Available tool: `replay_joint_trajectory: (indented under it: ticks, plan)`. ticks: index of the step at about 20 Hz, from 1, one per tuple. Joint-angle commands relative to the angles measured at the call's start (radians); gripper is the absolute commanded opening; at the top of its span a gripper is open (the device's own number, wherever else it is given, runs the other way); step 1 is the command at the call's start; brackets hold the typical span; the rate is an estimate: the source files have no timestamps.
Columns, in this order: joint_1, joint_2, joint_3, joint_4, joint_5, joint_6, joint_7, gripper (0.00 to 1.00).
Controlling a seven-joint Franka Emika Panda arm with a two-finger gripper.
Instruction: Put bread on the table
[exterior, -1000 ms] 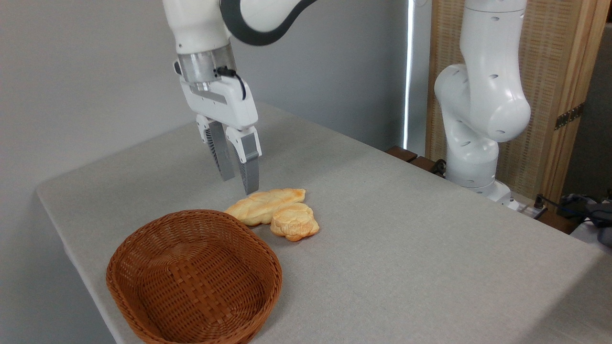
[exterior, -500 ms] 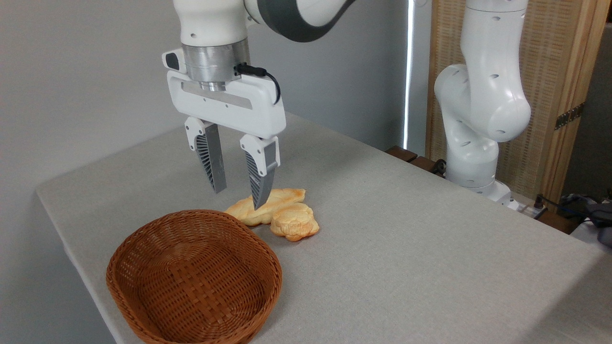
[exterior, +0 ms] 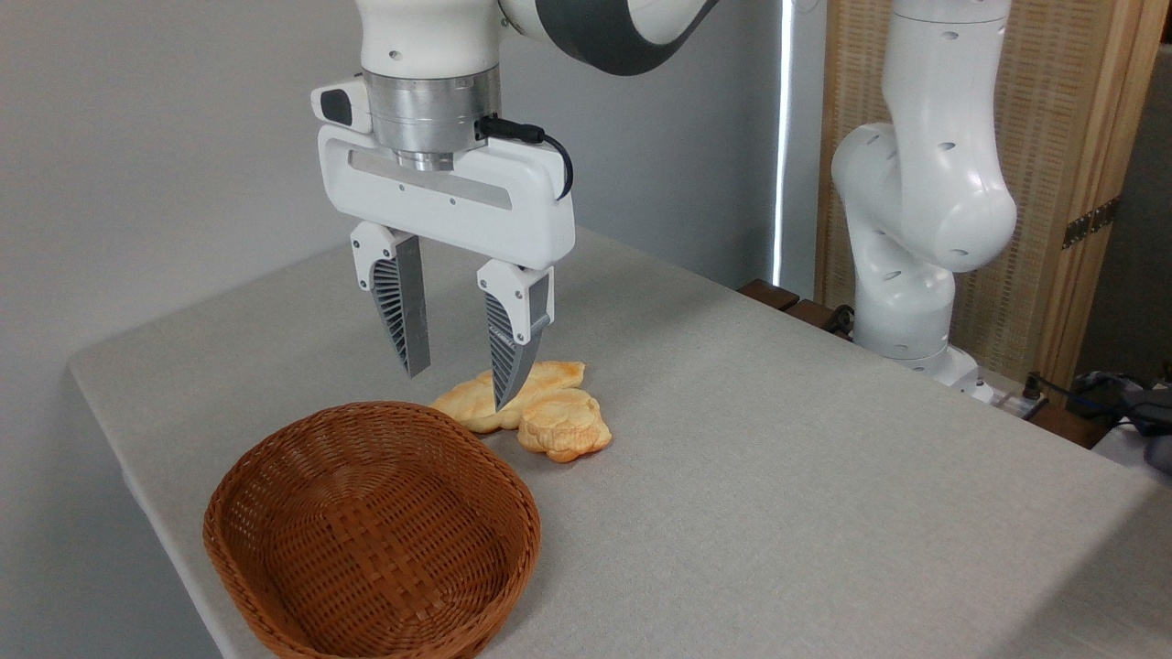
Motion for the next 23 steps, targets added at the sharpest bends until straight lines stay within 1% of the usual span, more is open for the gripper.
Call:
replay_joint_trajectory:
  ticks: [1, 11, 12, 13, 16, 18, 19, 21, 22, 23]
  plan:
    - [-0.008, 0.001, 0.012, 0.006, -0.018, 0.001, 0.018, 1.0]
    - [-0.004, 0.001, 0.008, 0.006, -0.016, -0.005, 0.02, 1.0]
    - [0.018, 0.001, -0.002, 0.006, -0.018, -0.006, 0.02, 1.0]
    - [0.051, 0.001, -0.032, 0.006, -0.018, -0.006, 0.023, 1.0]
    - [0.177, 0.002, -0.155, 0.006, -0.021, -0.009, 0.061, 1.0]
    - [0.251, 0.002, -0.216, 0.006, -0.024, -0.009, 0.061, 1.0]
    - [0.283, 0.002, -0.25, 0.006, -0.028, -0.008, 0.061, 1.0]
    - [0.366, 0.002, -0.322, 0.006, -0.05, -0.008, 0.064, 1.0]
    - [0.398, 0.002, -0.351, 0.006, -0.051, -0.009, 0.065, 1.0]
    - [0.403, 0.002, -0.357, 0.006, -0.051, -0.009, 0.065, 1.0]
